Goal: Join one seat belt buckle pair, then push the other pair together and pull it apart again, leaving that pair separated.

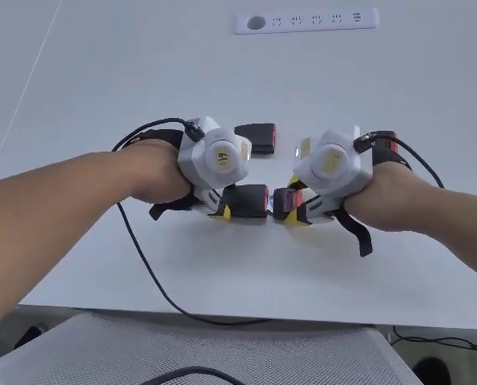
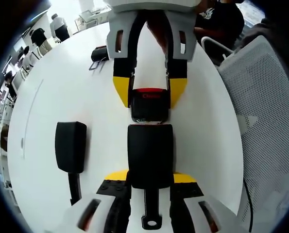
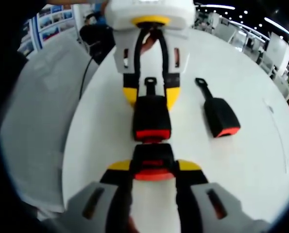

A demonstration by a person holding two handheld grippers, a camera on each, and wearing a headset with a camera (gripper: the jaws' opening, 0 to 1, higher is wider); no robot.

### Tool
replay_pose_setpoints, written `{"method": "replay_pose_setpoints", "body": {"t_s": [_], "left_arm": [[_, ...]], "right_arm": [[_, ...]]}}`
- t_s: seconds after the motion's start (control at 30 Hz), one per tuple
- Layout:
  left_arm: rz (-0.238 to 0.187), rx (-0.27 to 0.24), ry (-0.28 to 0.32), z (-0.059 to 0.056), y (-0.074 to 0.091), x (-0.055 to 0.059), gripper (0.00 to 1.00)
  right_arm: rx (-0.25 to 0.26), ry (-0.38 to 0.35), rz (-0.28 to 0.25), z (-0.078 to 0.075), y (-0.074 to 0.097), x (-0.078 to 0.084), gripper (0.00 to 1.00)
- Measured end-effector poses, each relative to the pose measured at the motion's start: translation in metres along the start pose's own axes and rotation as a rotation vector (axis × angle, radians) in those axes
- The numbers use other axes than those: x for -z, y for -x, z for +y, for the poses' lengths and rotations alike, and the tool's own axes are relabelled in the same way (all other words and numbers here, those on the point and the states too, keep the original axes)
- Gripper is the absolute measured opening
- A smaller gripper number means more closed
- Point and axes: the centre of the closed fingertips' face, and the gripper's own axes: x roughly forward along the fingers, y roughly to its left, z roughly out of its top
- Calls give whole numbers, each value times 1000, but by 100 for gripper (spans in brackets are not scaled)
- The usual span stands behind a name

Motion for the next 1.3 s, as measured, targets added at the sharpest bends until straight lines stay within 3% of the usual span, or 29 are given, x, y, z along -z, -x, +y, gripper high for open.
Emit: {"method": "replay_pose_setpoints", "body": {"t_s": [0.13,0.27,0.37,0.47,0.6,0.7,0.9,1.1,1.3], "left_arm": [[-3,1,-6,1,0,0,31],[23,0,-15,1,-2,-1,33],[13,-2,-19,1,-1,-1,33],[5,-39,-10,7,1,-2,45],[-14,-25,-17,1,9,-7,44],[-38,-40,-8,3,17,-13,44],[-42,-46,-5,7,29,-13,44],[-101,-71,23,25,43,-25,44],[-120,-134,43,64,51,-31,46]], "right_arm": [[-5,-5,1,-1,-1,-1,34],[-18,-14,13,0,-3,2,36],[-11,6,13,0,-3,2,37],[5,1,8,-1,-3,-1,42],[-3,-5,-16,2,2,-7,39],[-2,-16,-29,2,10,-9,39],[-5,2,-33,2,29,-12,35],[32,4,-29,-14,48,-8,35],[70,-12,-7,-39,65,20,35]]}}
